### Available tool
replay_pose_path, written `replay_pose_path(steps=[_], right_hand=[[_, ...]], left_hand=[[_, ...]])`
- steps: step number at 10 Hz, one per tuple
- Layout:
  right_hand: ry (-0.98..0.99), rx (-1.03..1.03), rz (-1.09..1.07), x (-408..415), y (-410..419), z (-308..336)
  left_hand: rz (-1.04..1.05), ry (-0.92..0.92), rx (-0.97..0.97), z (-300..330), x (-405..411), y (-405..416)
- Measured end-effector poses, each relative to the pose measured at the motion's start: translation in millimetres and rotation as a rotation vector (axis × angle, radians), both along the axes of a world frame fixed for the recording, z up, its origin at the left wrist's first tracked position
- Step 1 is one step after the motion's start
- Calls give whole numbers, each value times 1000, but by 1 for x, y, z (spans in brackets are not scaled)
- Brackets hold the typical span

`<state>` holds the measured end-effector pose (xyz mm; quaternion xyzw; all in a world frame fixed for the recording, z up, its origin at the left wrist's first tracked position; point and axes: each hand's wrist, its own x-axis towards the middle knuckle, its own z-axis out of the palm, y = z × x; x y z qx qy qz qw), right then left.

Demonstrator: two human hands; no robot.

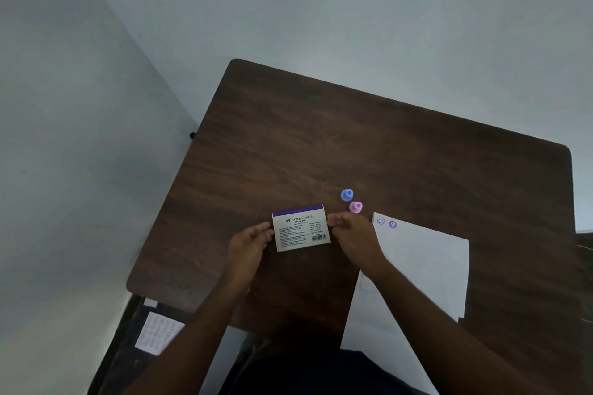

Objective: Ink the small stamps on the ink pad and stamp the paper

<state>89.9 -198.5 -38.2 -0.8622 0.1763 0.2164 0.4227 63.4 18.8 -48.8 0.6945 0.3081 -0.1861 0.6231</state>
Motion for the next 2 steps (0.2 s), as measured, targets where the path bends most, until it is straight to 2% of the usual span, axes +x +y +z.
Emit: replay_pose_path(steps=[1, 2], right_hand=[[-18, -31, 18, -2, -3, 0], [-45, -30, -16, -4, -2, -2]], left_hand=[[-110, -99, 193, -2, -2, -1], [-149, -158, 265, -2, 0, -4]])
